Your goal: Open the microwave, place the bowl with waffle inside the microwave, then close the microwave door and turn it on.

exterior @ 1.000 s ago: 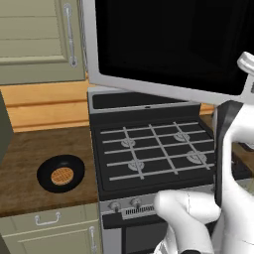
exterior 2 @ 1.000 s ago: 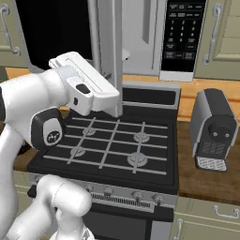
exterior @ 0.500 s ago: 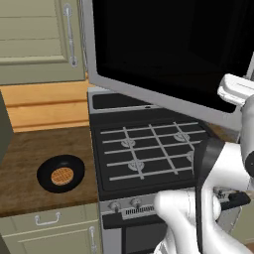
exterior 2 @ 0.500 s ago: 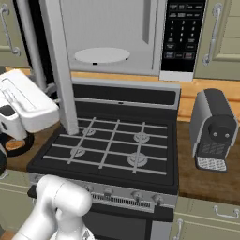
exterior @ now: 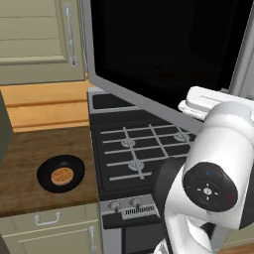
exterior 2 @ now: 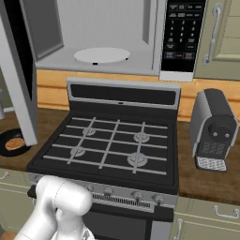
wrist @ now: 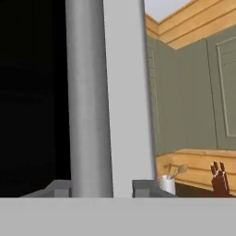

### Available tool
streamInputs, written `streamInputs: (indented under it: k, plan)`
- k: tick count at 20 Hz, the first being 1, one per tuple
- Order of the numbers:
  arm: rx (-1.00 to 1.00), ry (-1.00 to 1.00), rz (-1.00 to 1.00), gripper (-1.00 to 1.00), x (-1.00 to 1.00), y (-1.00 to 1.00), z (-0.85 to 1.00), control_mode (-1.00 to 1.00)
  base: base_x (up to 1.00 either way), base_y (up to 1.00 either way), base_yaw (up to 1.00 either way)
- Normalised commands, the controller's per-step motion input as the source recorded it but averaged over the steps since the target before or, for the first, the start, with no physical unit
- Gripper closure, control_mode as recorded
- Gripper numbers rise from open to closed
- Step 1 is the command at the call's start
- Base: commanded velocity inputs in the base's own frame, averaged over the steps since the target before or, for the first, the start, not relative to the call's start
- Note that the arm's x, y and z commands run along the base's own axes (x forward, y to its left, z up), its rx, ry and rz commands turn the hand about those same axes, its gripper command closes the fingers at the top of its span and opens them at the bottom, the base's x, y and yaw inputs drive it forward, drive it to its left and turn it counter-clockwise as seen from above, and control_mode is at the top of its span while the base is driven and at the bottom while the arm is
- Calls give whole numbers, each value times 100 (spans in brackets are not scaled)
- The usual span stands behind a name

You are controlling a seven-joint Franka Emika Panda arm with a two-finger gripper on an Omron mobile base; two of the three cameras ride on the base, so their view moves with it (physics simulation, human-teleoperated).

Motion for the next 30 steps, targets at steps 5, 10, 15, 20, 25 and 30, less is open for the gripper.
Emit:
streamInputs:
  k: [5, 10, 15, 20, 25, 30]
  plan:
    - [0, 1, -1, -100, 3, -2, -29, -100, 0, 0, 0]
    - [0, -6, -2, -100, -13, 0, -25, -100, 0, 0, 0]
    - [0, -13, -1, -100, -27, 12, 8, -100, 0, 0, 0]
    - [0, -3, -1, -100, -54, 23, 25, -100, 0, 0, 0]
    - [11, 1, 22, -100, -65, -56, 13, -100, 0, 0, 0]
    - [26, 1, 48, -100, -5, -93, 0, -100, 0, 0, 0]
